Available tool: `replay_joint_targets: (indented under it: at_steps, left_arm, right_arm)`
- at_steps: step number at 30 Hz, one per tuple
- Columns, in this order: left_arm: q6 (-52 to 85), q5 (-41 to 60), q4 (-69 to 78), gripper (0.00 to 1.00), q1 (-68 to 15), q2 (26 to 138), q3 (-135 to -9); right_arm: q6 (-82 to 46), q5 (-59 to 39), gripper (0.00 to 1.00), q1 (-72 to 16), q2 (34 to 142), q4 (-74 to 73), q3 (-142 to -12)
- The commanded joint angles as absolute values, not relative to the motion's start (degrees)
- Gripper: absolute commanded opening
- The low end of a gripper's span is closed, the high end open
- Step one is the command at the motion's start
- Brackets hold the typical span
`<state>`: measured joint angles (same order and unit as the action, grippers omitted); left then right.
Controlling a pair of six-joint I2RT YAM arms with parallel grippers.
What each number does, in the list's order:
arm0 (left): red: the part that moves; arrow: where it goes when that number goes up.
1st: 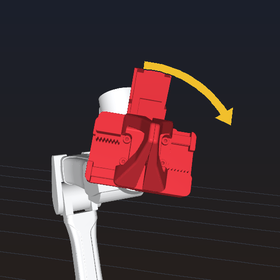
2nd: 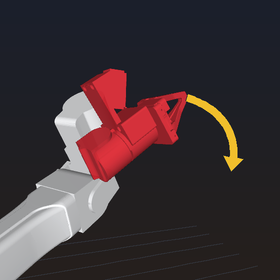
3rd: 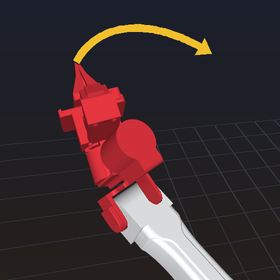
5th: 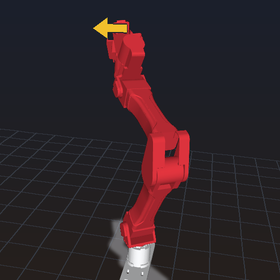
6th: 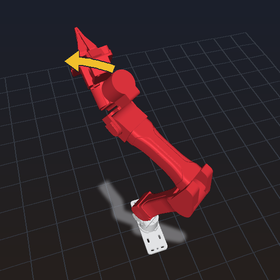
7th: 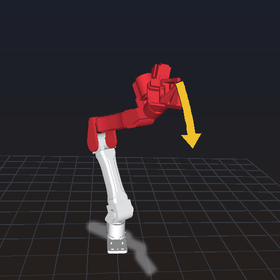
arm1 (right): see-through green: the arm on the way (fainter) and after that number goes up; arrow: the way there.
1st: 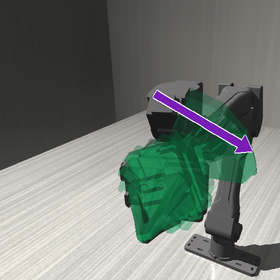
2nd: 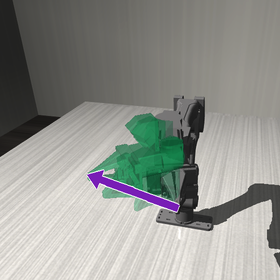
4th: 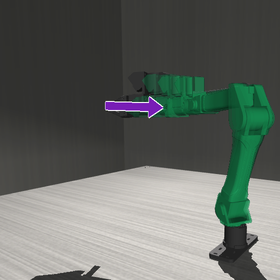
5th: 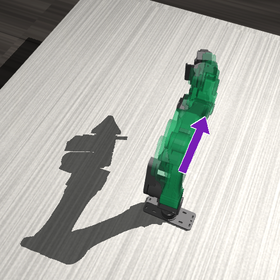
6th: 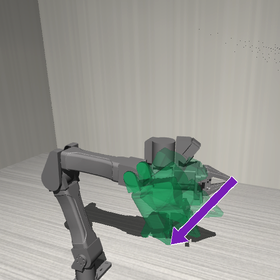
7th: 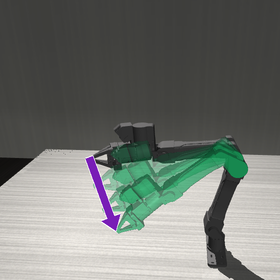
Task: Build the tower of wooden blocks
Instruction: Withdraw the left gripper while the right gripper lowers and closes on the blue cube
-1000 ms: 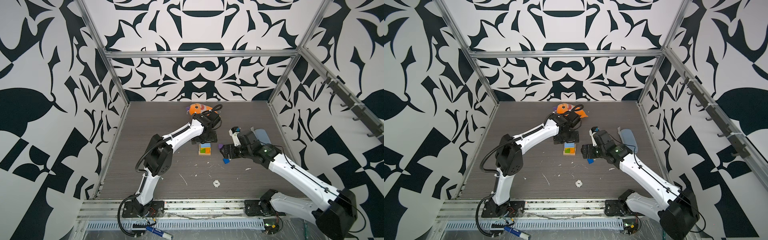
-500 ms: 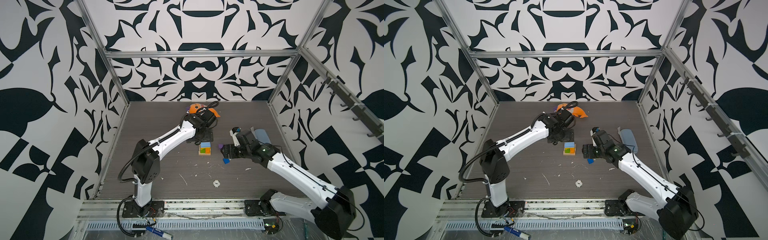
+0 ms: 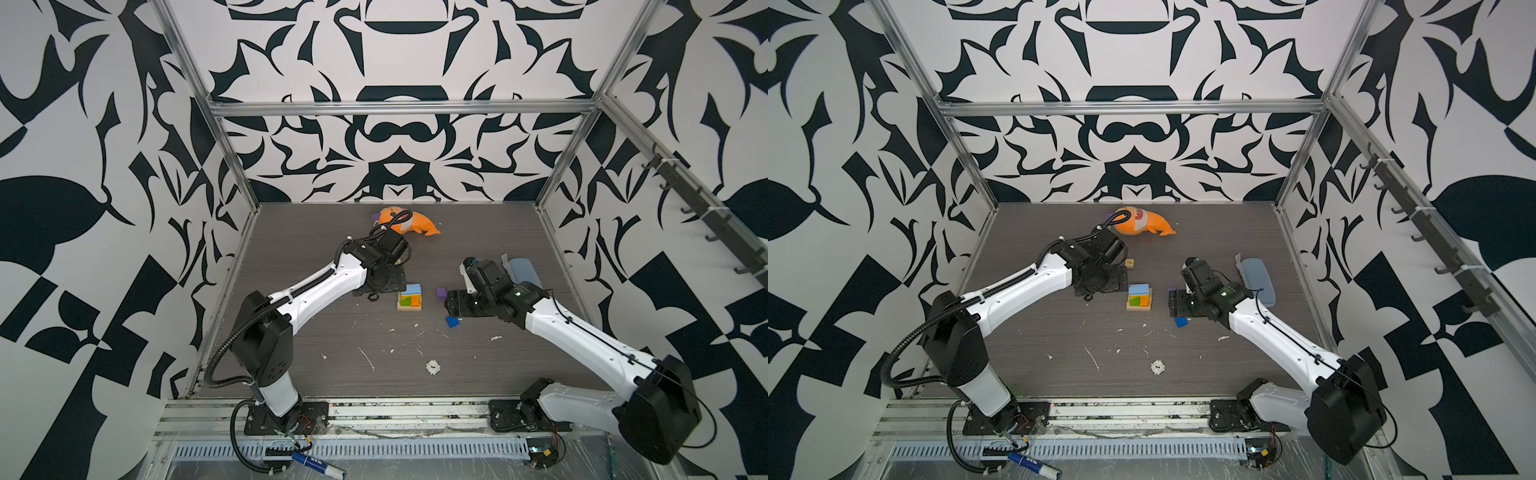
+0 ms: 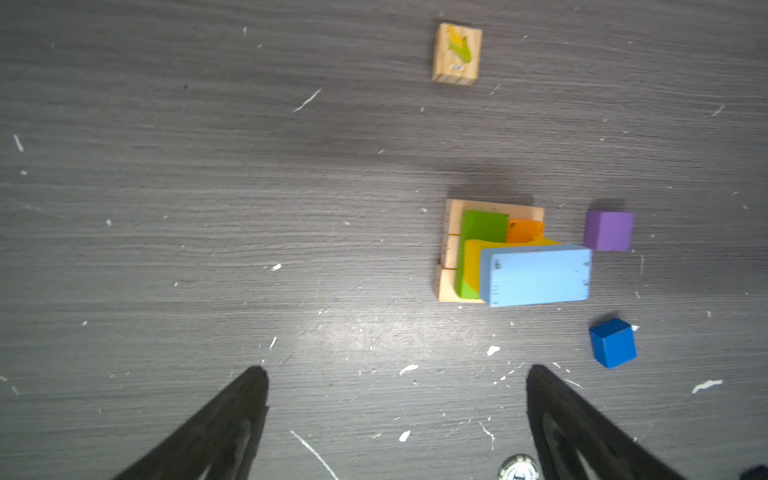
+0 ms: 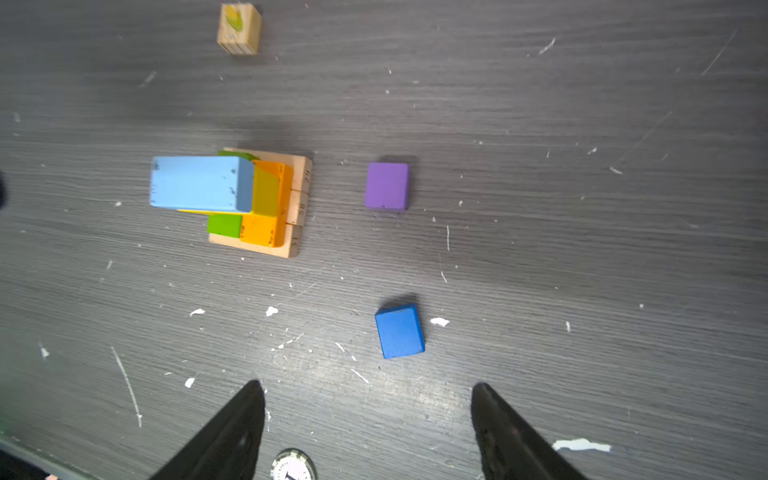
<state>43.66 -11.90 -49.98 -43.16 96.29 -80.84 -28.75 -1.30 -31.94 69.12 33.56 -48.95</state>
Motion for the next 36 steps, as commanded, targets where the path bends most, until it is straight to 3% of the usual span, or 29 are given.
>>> replay_joint_targets:
  at_steps: [1,36]
  left_arm:
    - [43.8,-10.6,-49.1,0.99,-42.0,93.1,-78.1]
    - [44.4,-7.4,-44.8,1.0,-38.1,88.2,-67.5]
  right_arm:
    - [-28.7,-0.7,0.81,-31.8,70.0,35.0,-50.6]
    - [-29.6,0.4,0.63,-31.8,87.2,31.1,-49.7]
